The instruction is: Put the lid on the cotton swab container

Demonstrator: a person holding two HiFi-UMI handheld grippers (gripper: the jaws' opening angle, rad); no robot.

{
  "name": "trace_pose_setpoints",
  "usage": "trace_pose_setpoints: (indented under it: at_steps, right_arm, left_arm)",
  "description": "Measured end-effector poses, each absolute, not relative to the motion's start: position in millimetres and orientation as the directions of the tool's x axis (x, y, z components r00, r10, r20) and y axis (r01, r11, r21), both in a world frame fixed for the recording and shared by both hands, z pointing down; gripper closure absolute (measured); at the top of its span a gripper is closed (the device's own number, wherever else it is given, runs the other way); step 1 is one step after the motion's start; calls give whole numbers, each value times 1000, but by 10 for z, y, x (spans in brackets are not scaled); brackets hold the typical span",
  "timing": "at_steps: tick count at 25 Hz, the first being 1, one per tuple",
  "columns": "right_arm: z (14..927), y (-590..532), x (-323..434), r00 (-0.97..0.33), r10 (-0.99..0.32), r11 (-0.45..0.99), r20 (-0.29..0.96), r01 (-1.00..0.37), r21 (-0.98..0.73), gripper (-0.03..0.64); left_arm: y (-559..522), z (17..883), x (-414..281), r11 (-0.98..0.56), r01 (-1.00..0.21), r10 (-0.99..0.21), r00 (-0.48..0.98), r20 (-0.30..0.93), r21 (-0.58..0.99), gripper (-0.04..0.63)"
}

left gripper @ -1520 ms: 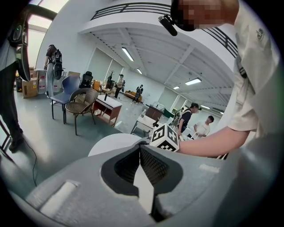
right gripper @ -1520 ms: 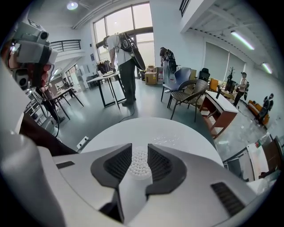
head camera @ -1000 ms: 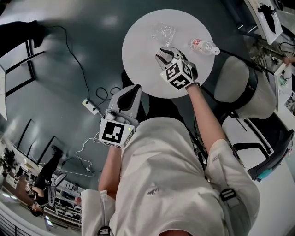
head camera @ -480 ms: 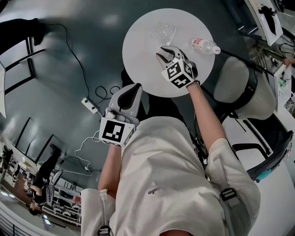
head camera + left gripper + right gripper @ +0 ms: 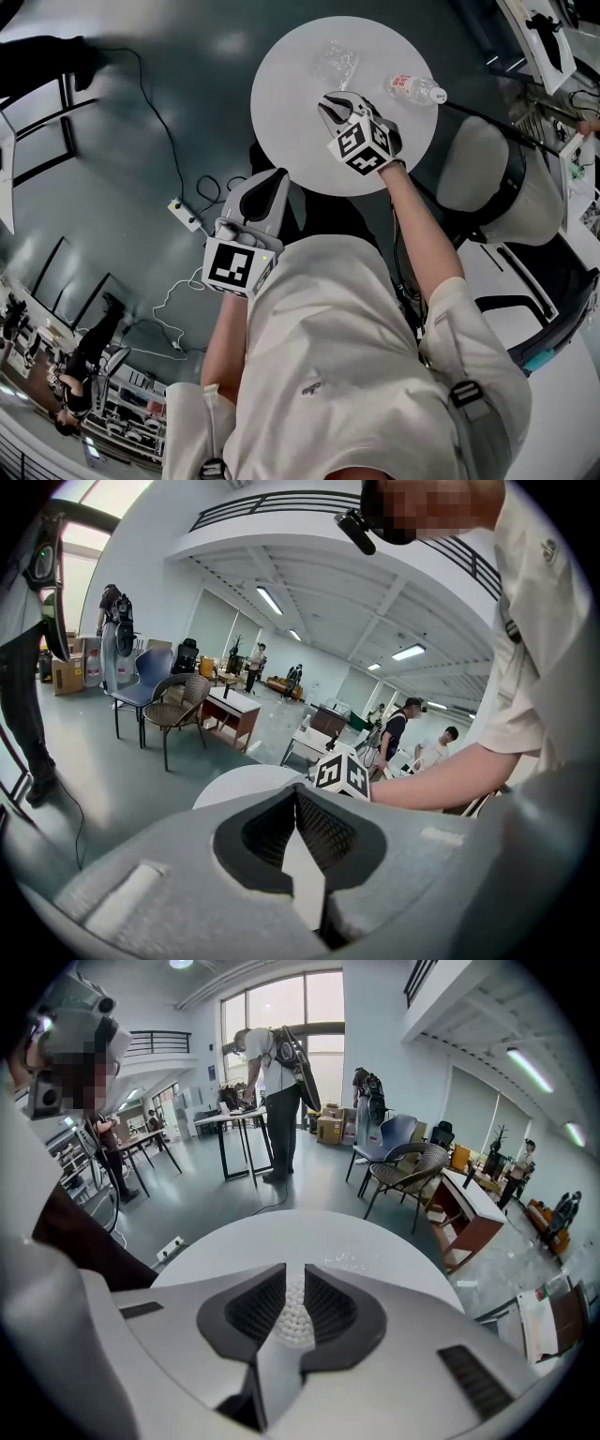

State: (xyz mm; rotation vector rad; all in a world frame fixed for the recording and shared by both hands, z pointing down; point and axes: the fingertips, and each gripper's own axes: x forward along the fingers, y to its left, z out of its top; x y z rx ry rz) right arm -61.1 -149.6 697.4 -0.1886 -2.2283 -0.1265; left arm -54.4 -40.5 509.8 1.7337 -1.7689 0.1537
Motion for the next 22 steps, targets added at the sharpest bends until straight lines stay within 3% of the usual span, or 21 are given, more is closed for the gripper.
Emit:
trace_pose_setpoints:
  at_steps: [14,22]
  right_arm:
    - [6489,-1394,-241,-644,96,974,759,219,64,582]
    - [6157,-1516,88,-683,-2,987,730,117,113,592]
  left_arm:
    - [-396,4932,-429,104,-950,-873,55,484,294,584]
    - [-613,4742,-372,1,-969,-882,116,457,246,584]
